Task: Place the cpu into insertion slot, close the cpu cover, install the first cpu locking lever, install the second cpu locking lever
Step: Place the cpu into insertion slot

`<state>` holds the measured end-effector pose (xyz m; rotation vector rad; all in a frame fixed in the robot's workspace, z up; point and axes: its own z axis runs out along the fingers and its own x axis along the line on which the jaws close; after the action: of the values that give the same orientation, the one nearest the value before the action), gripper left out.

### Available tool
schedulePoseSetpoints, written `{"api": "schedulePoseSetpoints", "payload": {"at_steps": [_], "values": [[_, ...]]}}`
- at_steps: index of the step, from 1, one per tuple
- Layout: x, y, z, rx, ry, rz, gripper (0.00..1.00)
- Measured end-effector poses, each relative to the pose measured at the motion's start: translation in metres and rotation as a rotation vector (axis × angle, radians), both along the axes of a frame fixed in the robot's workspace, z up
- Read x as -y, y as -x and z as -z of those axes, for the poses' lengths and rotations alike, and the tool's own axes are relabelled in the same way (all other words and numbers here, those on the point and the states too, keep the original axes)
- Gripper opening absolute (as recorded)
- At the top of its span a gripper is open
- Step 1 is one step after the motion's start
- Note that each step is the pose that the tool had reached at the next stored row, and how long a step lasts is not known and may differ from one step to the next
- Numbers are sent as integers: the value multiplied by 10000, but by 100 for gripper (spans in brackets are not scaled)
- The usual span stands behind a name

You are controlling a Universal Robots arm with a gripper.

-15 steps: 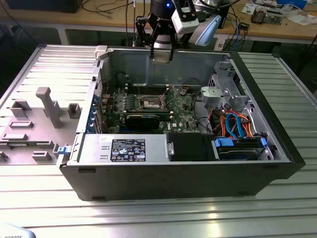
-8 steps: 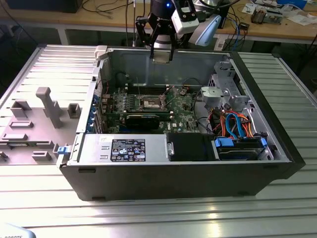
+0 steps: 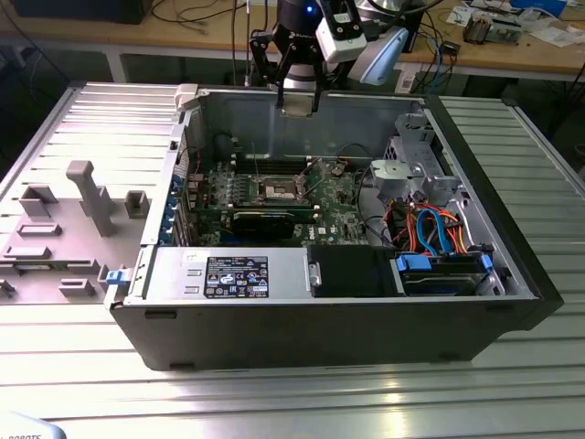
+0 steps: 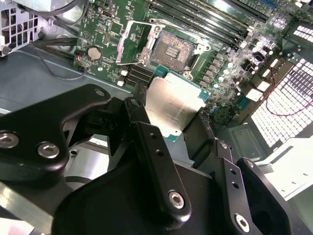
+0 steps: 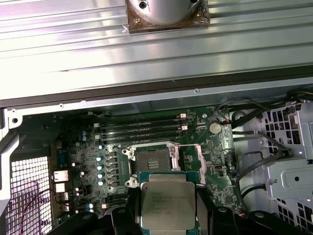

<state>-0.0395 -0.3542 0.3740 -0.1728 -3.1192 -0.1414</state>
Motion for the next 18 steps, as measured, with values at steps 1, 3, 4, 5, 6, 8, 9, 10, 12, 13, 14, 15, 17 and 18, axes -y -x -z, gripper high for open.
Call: {"api": "schedulePoseSetpoints", "payload": {"at_steps": [1,3,4,5,6,8,9,10,12,13,14,15,17,18], "values": [[0,0,0,-1,1,5,54],[0,0,0,0,1,51,54],[0,0,0,0,1,92,54],[0,0,0,0,1,119,54],[0,0,0,0,1,121,54],[0,0,0,0,0,124,54],[0,0,0,0,1,125,54],[0,0,0,0,1,127,54],[0,0,0,0,0,146,54],[0,0,0,0,1,192,54],[0,0,0,0,1,259,54],[0,0,0,0,1,305,54],[0,0,0,0,1,448,54],[0,0,0,0,1,502,54]]}}
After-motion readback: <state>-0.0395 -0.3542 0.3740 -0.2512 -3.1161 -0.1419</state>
